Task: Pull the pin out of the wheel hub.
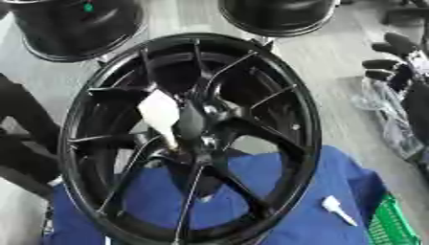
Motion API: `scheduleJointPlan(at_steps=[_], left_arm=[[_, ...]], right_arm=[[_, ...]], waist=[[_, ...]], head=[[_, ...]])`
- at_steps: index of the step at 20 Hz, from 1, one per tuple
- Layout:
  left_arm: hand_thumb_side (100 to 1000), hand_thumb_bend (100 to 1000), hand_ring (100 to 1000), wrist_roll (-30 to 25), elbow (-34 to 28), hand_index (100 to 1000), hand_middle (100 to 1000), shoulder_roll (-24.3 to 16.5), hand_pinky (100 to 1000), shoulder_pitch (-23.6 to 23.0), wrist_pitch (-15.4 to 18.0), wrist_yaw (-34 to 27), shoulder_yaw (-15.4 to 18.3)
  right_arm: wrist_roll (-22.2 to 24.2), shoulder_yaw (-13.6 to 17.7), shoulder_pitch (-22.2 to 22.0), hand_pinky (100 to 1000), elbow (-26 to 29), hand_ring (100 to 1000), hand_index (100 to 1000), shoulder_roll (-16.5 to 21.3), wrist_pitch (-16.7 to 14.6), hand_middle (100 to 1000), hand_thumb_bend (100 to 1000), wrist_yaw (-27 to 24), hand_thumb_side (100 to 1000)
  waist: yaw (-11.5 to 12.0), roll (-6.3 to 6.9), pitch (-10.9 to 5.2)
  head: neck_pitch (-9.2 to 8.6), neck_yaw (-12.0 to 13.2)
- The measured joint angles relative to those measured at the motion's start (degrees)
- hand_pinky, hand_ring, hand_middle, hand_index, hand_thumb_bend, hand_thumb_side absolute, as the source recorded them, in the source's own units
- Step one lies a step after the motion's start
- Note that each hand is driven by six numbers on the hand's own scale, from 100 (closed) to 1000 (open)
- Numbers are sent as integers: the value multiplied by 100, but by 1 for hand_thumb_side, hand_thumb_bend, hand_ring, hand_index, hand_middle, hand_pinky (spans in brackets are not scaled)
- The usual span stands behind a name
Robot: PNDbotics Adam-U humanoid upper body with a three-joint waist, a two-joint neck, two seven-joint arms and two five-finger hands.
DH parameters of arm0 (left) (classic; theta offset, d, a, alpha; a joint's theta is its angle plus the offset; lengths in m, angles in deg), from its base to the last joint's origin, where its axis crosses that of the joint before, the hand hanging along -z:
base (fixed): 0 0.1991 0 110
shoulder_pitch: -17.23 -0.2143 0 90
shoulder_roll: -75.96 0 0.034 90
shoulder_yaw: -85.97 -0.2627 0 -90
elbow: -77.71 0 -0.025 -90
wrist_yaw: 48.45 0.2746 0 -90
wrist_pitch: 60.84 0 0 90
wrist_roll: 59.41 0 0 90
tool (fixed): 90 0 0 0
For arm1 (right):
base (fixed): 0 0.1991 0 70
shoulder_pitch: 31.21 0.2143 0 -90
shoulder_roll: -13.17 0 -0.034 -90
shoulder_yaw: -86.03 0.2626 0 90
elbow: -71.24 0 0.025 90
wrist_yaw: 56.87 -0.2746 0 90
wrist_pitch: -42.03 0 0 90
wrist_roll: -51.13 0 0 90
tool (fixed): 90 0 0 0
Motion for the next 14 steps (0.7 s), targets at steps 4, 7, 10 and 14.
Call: scheduleJointPlan(at_steps=[4, 7, 10, 14], left_arm=[[322, 253, 785, -70, 0, 838, 736, 0, 753, 7, 25, -43, -2], [325, 256, 786, -89, 0, 838, 736, 1, 753, 16, 50, -77, -2], [325, 256, 786, -92, 0, 838, 736, 3, 753, 41, 75, -123, -2], [409, 434, 806, -115, 0, 833, 780, 7, 765, 73, 102, -165, -7]], right_arm=[[-3, 1, 0, 801, 0, 763, 888, 0, 0, 820, 100, 0, 797], [-6, 3, 0, 800, 0, 763, 888, 0, -1, 820, 100, 0, 798], [-6, 3, -1, 800, 0, 763, 888, 0, -1, 820, 100, 0, 798], [-4, -1, 6, 800, 0, 763, 887, -1, 1, 820, 100, 0, 802]], waist=[[1, -1, 0], [6, -4, 0], [10, -5, 0], [-19, -2, 0]], head=[[98, 98], [99, 108], [99, 108], [93, 137]])
